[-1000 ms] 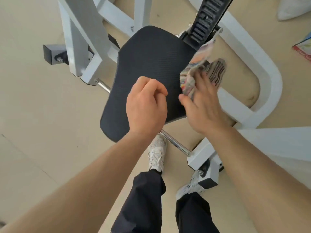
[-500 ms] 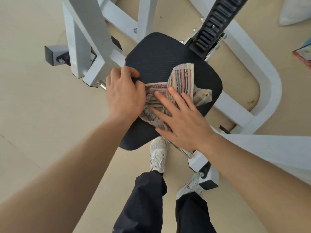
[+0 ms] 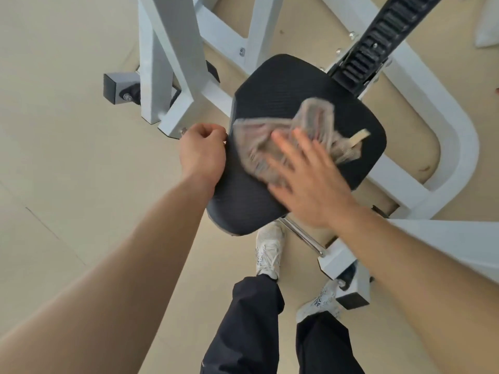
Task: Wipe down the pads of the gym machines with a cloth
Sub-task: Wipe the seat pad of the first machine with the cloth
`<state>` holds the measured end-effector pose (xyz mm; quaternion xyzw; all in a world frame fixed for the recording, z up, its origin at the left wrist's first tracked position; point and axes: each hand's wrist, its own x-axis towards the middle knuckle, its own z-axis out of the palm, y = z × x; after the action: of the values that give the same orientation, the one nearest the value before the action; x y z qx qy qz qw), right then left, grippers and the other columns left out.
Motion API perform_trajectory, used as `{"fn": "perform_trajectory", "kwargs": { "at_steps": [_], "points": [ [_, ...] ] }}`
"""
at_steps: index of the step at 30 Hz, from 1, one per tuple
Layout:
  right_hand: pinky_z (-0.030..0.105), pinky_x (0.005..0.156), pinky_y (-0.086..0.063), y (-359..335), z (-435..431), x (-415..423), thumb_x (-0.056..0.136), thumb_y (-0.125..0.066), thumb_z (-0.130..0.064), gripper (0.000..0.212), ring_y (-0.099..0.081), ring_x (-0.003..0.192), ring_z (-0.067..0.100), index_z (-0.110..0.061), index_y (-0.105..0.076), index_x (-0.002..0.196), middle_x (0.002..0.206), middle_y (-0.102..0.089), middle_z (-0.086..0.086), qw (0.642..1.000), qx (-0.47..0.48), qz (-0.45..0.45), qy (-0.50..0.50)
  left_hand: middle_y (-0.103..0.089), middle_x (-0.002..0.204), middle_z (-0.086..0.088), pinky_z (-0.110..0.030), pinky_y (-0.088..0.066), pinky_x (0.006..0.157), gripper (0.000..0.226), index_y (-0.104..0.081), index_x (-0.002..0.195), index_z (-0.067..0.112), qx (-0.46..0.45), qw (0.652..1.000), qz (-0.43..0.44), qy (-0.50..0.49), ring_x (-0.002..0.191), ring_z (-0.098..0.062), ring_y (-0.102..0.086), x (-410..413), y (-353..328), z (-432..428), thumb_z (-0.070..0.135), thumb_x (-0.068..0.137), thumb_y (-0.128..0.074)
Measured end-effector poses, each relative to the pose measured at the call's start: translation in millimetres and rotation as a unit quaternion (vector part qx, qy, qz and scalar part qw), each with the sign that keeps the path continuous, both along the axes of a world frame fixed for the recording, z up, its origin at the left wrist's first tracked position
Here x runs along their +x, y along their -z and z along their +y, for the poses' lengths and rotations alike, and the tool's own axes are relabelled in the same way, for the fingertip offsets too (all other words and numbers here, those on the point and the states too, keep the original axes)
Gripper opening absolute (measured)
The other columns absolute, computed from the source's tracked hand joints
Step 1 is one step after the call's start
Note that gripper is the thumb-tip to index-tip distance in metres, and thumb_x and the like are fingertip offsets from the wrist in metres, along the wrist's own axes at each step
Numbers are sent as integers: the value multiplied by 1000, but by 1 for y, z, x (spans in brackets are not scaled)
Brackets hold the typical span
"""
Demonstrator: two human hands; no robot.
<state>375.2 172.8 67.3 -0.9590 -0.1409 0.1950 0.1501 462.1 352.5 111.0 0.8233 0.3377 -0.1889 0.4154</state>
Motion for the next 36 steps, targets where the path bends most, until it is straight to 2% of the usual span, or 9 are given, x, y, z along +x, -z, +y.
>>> {"fn": "perform_trajectory", "kwargs": {
  "at_steps": [4,8,13,18,23,28,31,33,36],
  "points": [
    [50,126,3,1,9,43,101,-17,-55,67,9,157,31,-23,-28,159,171,4,0,979,1,78,187,-71,89,10,-35,-52,83,14,-68,82,25,-21,1000,-3,2,87,-12,-65,-6,-1,3,20,84,-55],
    [56,125,-10,-30,53,-30,100,-22,-56,65,2,157,38,-25,-39,155,172,0,5,1000,17,15,-5,-70,88,11,-42,-54,92,15,-66,79,27,-41,999,-10,11,86,-12,-64,-9,-4,7,20,82,-54],
    [52,126,-10,-19,42,-15,100,-25,-58,62,-1,157,34,-35,-24,157,171,-7,2,990,12,3,-141,-68,95,17,-31,-53,89,15,-68,97,27,-67,992,-42,101,93,-5,-63,-14,-2,22,22,93,-55],
    [50,127,0,10,34,93,98,-13,-62,66,11,157,28,-40,-12,160,171,9,-2,998,-3,47,30,-66,115,17,-23,-44,98,30,-60,125,29,-39,986,-76,145,111,-4,-60,1,11,29,22,97,-53],
    [47,126,7,14,26,136,102,-13,-57,67,15,156,25,-28,-13,162,171,12,-2,982,-7,104,156,-64,123,14,-10,-38,82,39,-57,134,28,-25,994,-73,74,111,-3,-59,19,6,27,18,97,-49],
    [55,125,-13,-26,56,16,99,-21,-56,68,-6,156,40,-23,-32,157,170,-9,12,999,0,38,-23,-64,123,16,-25,-43,102,38,-60,131,27,-4,989,-68,133,110,-3,-59,15,-5,22,19,95,-51],
    [52,126,-9,-31,41,-2,100,-19,-58,66,1,157,35,-30,-18,159,171,-3,7,991,-6,69,-114,-61,132,14,-30,-41,106,40,-58,133,31,52,967,-91,232,123,-9,-54,2,-6,14,24,95,-49],
    [49,127,-1,-18,25,30,98,-13,-60,66,11,157,30,-36,-10,160,171,9,1,995,-25,64,-76,-59,135,11,-30,-37,106,41,-57,134,32,104,943,-122,293,128,-14,-49,-2,-3,7,25,94,-51],
    [45,127,8,3,-7,92,102,-14,-60,66,21,155,22,-31,-9,162,169,20,-7,986,-37,122,107,-53,142,12,-35,-35,108,45,-55,136,34,153,898,-150,385,132,-17,-45,3,2,-4,26,92,-54]
  ]
}}
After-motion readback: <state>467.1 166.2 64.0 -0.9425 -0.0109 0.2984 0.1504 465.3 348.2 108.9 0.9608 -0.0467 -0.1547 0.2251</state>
